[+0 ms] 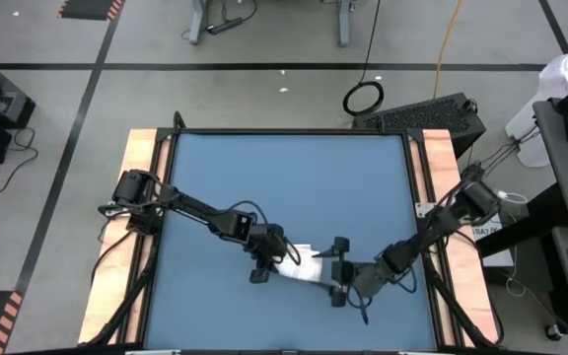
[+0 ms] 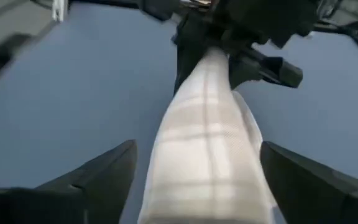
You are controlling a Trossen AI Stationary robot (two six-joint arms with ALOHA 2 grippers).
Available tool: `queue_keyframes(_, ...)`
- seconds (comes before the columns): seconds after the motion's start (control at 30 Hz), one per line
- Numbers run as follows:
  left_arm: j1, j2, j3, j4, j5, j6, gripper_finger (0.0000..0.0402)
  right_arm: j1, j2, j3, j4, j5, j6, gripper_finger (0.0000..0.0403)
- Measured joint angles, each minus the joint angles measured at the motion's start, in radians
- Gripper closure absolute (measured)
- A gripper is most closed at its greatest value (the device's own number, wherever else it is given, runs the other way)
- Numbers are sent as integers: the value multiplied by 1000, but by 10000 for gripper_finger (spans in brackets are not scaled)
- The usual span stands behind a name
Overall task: Roll towel
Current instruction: Roll the white towel
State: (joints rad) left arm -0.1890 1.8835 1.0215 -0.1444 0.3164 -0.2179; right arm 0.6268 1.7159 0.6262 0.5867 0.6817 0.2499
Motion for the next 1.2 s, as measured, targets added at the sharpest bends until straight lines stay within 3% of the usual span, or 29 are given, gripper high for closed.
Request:
queue_keyframes(0.13, 0, 0, 0, 1, 0, -13, 276, 16, 84, 0, 98, 93, -55, 43)
queue_keyframes(0.27, 0, 0, -1, 1, -1, -38, 276, 13, 135, 4, 128, 97, -41, 39)
queue_keyframes(0.67, 0, 1, -2, 6, -5, -39, 274, -30, 213, 5, 203, 49, 134, 82)
queue_keyframes(0.9, -4, 0, -2, 13, -65, -18, 272, -45, 227, 6, 202, 12, 246, 116)
queue_keyframes(1.03, -5, 1, -2, 13, -73, -16, 239, -45, 227, 7, 176, 7, 299, 156)
queue_keyframes(1.2, -1, -16, -3, -5, -93, -12, 159, -45, 227, 10, 151, 6, 342, 186)
